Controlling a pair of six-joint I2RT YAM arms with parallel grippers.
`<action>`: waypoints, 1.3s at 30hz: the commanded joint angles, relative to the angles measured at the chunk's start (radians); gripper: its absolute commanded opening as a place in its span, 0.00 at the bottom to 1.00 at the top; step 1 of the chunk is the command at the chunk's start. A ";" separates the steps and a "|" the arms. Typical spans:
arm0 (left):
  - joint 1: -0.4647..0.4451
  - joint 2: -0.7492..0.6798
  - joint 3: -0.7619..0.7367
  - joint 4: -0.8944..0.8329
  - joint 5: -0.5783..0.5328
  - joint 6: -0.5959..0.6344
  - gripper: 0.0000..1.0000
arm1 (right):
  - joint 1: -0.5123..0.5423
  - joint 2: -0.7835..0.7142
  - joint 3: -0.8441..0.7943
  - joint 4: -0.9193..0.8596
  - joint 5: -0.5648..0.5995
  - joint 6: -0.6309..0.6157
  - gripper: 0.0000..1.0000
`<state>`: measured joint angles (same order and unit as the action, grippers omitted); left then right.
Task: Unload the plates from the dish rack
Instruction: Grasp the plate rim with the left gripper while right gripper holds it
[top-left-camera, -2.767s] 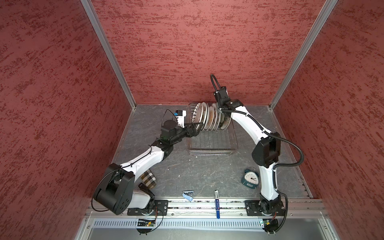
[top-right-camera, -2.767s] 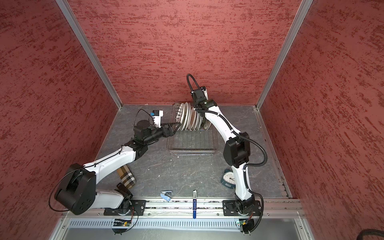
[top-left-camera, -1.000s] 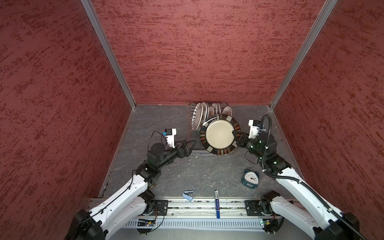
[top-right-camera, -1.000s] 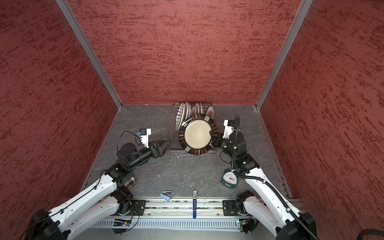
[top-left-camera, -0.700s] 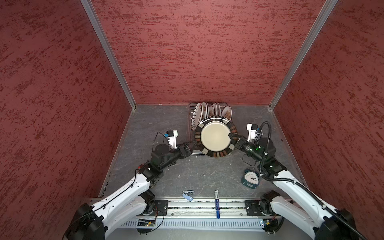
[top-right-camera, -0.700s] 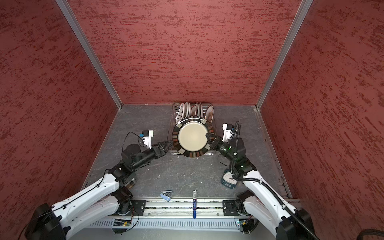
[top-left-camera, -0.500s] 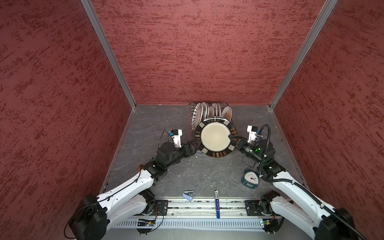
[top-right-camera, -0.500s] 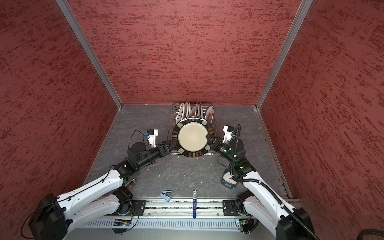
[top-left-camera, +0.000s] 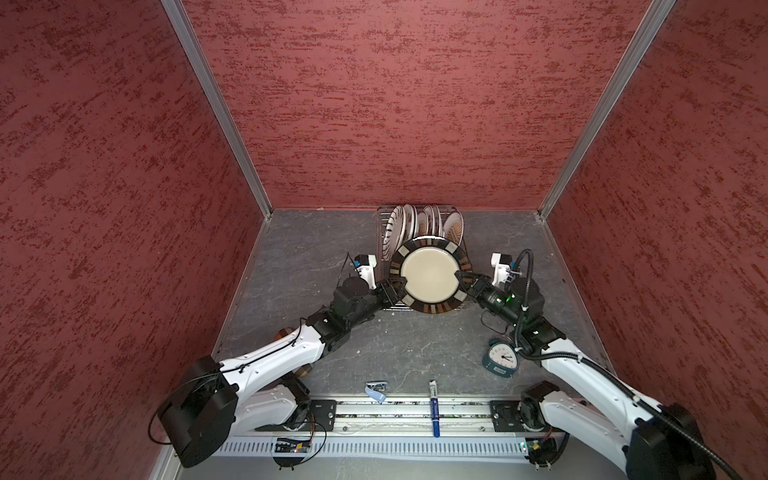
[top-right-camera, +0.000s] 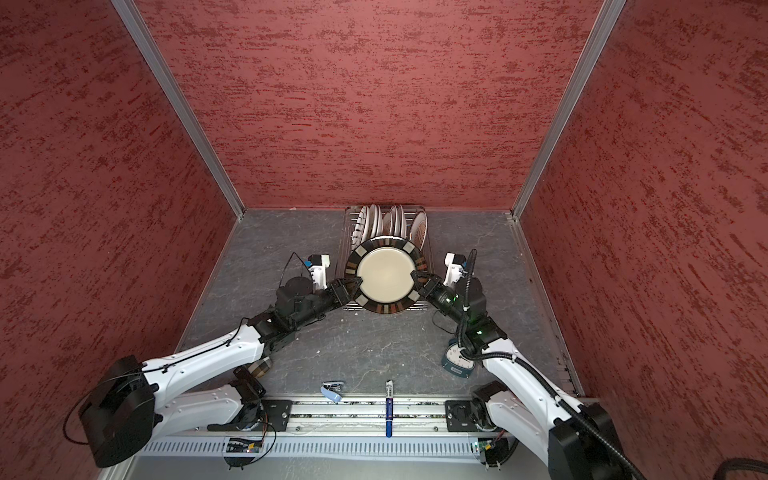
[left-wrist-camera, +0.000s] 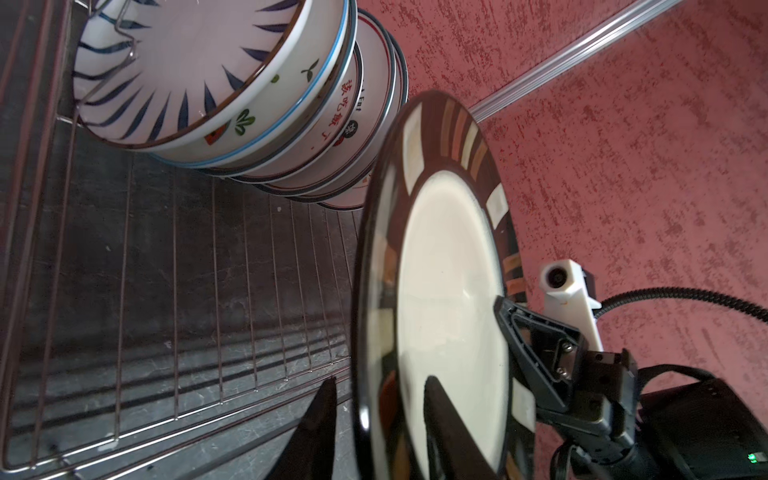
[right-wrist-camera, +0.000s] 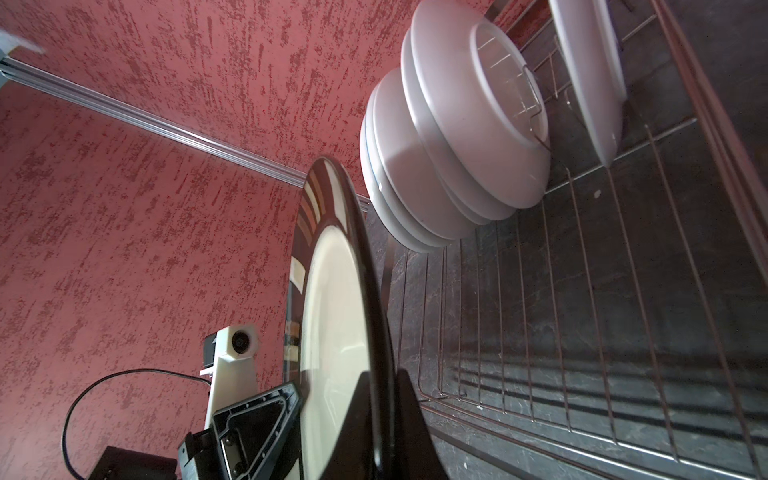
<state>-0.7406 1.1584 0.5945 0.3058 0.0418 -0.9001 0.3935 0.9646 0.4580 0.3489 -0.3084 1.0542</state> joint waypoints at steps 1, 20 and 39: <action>-0.003 0.000 -0.003 0.005 -0.017 -0.004 0.29 | -0.004 -0.004 0.018 0.219 0.013 0.024 0.00; 0.004 0.051 -0.008 0.128 0.080 -0.066 0.00 | -0.004 0.034 -0.039 0.292 0.000 0.008 0.05; 0.203 -0.047 -0.102 0.265 0.249 -0.253 0.00 | -0.004 0.126 -0.042 0.398 -0.106 -0.086 0.99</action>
<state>-0.5709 1.1576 0.4759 0.4328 0.2363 -1.1179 0.3882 1.0912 0.3870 0.6697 -0.3832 1.0065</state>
